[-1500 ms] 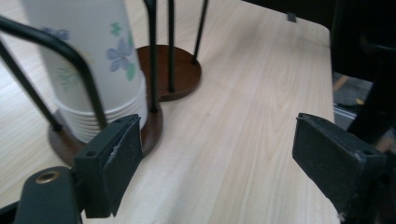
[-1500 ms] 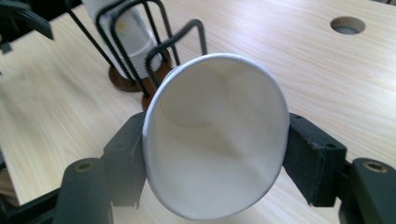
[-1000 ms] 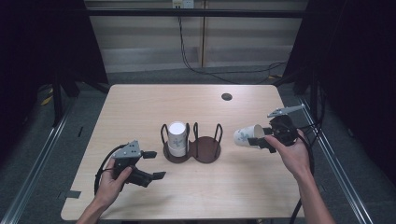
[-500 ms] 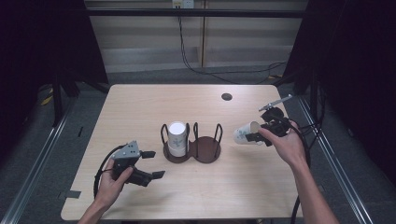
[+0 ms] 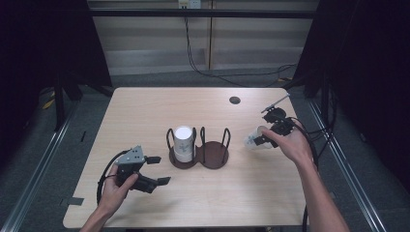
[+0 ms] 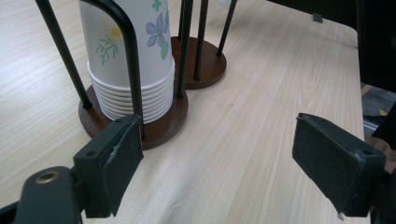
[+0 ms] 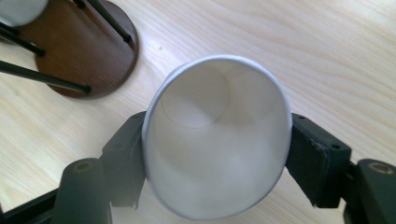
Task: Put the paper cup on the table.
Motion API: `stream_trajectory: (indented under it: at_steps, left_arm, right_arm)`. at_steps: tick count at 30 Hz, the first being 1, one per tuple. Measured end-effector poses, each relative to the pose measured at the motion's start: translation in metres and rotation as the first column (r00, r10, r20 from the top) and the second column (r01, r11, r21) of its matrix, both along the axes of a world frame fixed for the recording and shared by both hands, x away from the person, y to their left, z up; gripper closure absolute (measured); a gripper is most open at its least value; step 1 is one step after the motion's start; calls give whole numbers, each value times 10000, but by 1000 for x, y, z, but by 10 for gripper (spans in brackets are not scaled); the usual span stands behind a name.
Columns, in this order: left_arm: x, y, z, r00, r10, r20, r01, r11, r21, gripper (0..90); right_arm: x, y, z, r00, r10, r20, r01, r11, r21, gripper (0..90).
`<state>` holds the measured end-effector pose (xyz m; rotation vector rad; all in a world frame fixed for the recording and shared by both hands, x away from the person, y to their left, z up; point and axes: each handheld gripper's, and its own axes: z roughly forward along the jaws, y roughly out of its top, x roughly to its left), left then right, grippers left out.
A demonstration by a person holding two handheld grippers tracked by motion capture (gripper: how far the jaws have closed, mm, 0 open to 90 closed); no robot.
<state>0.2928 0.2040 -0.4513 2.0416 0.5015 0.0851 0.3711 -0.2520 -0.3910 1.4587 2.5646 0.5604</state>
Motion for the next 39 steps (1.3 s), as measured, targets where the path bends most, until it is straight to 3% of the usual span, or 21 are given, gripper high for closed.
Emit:
stream_trajectory:
  at_steps: [12,19,24,34,37,39]
  left_arm:
    - [2,4,0,10000,-21,38,21,10000,-15,159]
    - [2,7,2,10000,52,48,-52,10000,-79,159]
    - [4,16,4,9993,331,147,-328,9993,-202,159]
    - [6,22,3,9988,458,153,-455,9988,-199,159]
    - [6,21,3,9988,471,152,-469,9988,-134,159]
    - [6,21,3,9989,429,177,-426,9990,-146,159]
  right_arm:
    - [12,8,-17,9973,68,-726,-124,9969,-777,268]
    - [15,10,-21,9974,26,-724,-100,9948,-1015,258]
    - [16,17,-25,9983,19,-576,-107,9882,-1526,236]
    - [22,24,-30,9994,-64,-333,16,9897,-1431,201]
    - [23,23,-30,9988,-224,-445,179,9948,-1000,194]
    - [23,24,-30,9995,-239,-230,211,9932,-1147,185]
